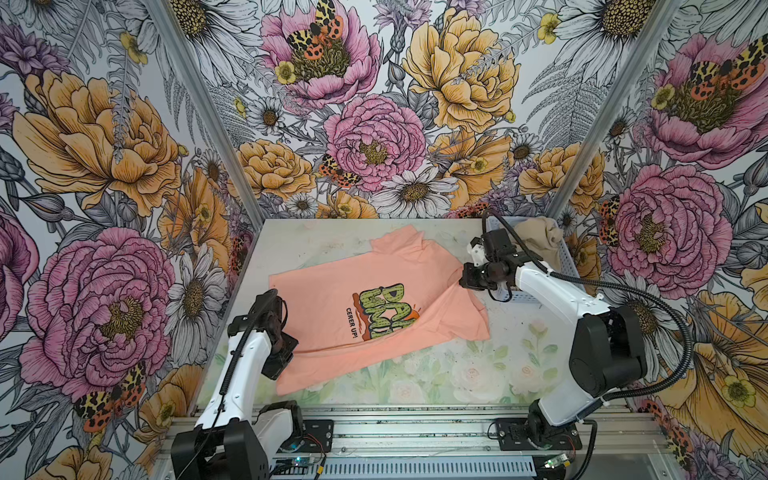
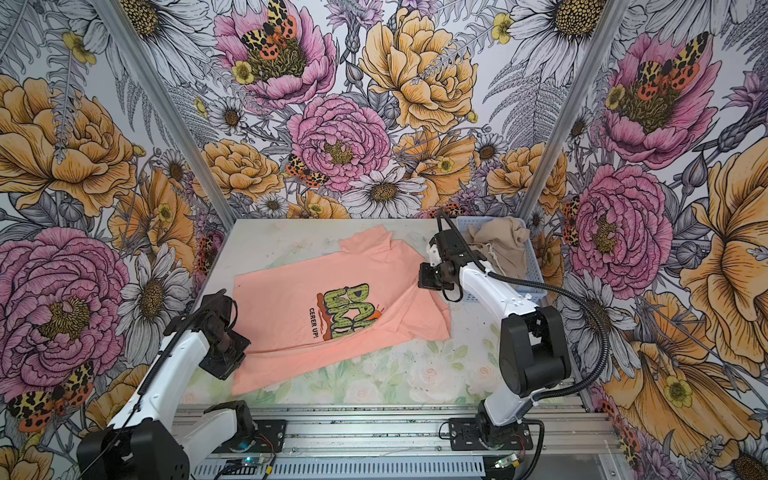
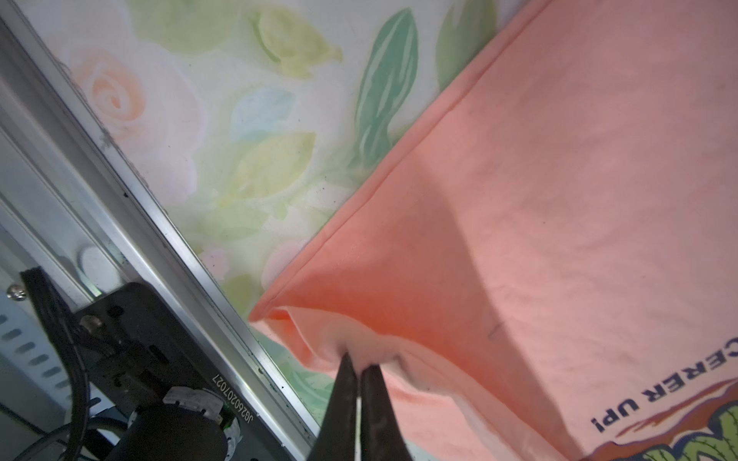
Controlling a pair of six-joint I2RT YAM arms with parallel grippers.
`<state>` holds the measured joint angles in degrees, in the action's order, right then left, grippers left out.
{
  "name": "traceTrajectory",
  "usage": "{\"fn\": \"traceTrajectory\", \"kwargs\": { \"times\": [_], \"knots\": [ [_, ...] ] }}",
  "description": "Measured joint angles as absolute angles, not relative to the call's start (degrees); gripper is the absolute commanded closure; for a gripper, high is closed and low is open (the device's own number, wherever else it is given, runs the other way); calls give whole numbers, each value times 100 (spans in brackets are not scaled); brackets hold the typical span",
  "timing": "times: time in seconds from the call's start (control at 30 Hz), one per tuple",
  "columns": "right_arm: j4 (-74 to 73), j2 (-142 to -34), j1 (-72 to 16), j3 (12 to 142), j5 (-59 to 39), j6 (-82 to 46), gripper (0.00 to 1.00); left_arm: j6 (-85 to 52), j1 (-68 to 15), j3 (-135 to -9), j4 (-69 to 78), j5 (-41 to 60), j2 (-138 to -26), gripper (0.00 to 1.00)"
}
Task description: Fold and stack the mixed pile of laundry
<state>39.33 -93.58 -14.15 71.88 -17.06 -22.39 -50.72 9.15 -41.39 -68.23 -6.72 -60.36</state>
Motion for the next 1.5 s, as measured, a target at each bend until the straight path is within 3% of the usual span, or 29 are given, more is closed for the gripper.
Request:
{"fn": "traceTrajectory", "kwargs": {
  "times": [1.5],
  "knots": [
    [3433, -10388, -1487, 7865, -1155, -2263, 100, -4847, 1208, -3745, -5415, -779, -6254, 100]
  ]
}}
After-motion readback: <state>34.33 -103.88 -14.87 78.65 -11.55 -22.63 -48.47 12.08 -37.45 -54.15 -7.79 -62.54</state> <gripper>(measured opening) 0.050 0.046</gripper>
